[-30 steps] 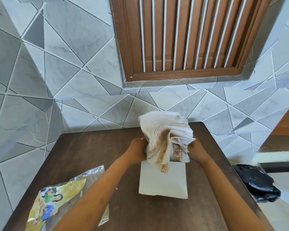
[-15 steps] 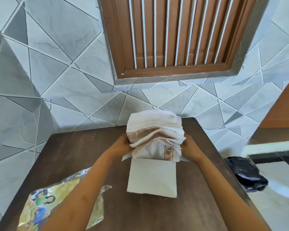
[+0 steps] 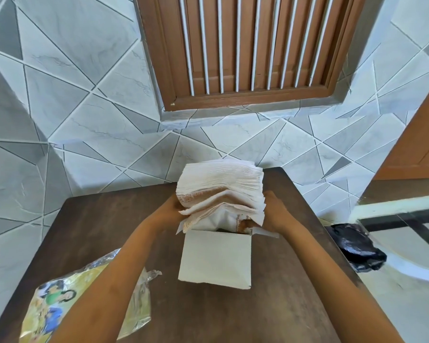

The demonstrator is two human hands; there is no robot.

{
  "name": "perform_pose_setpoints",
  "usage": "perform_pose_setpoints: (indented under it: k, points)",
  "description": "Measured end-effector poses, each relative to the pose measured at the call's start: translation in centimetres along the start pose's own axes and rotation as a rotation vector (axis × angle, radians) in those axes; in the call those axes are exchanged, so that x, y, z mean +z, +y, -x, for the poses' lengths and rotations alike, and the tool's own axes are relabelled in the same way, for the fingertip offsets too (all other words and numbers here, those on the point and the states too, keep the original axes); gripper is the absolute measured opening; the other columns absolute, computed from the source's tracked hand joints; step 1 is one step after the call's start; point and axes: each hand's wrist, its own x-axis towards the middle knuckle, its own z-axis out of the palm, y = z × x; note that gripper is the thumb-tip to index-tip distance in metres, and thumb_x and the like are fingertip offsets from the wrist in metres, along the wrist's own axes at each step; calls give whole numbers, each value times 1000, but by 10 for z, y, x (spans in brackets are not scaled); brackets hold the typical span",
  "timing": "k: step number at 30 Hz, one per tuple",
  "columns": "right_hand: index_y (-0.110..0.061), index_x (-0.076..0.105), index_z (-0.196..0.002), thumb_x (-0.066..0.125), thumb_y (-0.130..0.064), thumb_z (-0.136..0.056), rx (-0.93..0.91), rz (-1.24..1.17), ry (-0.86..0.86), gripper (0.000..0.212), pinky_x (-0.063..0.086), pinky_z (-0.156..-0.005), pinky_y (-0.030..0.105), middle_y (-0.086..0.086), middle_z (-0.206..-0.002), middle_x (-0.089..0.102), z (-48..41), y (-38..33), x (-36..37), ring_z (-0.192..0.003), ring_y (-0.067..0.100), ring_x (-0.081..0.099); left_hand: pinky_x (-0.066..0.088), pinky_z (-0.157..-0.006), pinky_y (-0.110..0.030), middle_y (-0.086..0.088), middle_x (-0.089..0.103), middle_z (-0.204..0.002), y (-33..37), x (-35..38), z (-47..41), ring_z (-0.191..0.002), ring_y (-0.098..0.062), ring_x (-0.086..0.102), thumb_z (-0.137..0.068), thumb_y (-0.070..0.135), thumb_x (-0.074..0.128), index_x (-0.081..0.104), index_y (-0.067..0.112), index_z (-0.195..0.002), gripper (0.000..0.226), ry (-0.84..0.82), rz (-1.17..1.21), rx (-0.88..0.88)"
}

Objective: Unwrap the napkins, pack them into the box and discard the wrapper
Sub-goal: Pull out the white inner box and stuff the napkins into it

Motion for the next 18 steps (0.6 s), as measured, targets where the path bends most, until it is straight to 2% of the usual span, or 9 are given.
perform_pose_setpoints:
  k: [3,5,8,9,10,12,14,16,18]
  points:
    - [-4,51,-121,48,-20,-90,20,135,55,35,28,-103,33,16,-123,53,3,-3,4,-124,29,36,46,-74,-3,0,56,-115,7,-2,-1,-93,14,59,-73,4,66,50,15,-119,50,-111,-70,77]
    - [-4,50,-120,46,-18,-90,33,128,56,34,28,-104,36,15,-125,54,8,-7,5,-125,29,37,47,-78,-3,0,58,-116,7,-5,-2,-88,19,59,-74,2,69,51,23,-113,47,-115,-92,56]
    - [5,48,-123,51,-11,-88,61,-137,-9,39,35,-105,42,21,-127,52,13,-8,-5,-123,36,43,46,-91,-16,2,58,-121,9,-5,1,-104,2,59,-73,14,68,54,22,-117,47,-114,-106,70]
    - [8,48,-122,54,-9,-85,45,-240,-51,41,38,-104,44,21,-125,52,14,-6,-10,-120,37,46,45,-93,-19,-1,60,-123,8,-4,1,-109,-6,58,-75,13,67,55,17,-120,46,-118,-121,69]
    - [9,49,-121,56,-8,-84,15,-327,-99,41,39,-103,43,19,-121,53,15,-3,-14,-116,33,49,46,-91,-17,-1,61,-120,8,-5,1,-107,-5,59,-79,7,66,56,14,-120,43,-116,-132,61]
    - [2,50,-124,61,-3,-84,-54,-404,-159,42,43,-97,26,8,-120,53,18,3,-18,-114,20,48,48,-84,-14,3,64,-112,9,-6,2,-96,5,60,-78,6,66,59,18,-116,40,-103,-138,39]
    - [-5,51,-125,65,-2,-81,-113,-450,-90,47,41,-92,11,4,-124,55,18,8,-16,-114,15,50,50,-90,-28,0,65,-116,14,-6,4,-102,-5,61,-66,24,71,59,21,-117,53,-93,-141,24]
    - [-4,60,-116,63,-5,-81,-128,-456,21,36,47,-96,27,10,-121,61,18,8,-10,-111,20,56,46,-93,-30,1,61,-121,21,-6,5,-109,-10,56,-62,32,72,55,21,-121,62,-113,-155,24]
    - [-1,65,-106,61,-7,-80,-103,-465,77,28,50,-93,46,16,-113,67,19,6,-7,-106,29,61,39,-91,-25,4,53,-122,24,-5,2,-110,-8,50,-76,15,71,45,28,-121,53,-113,-158,28]
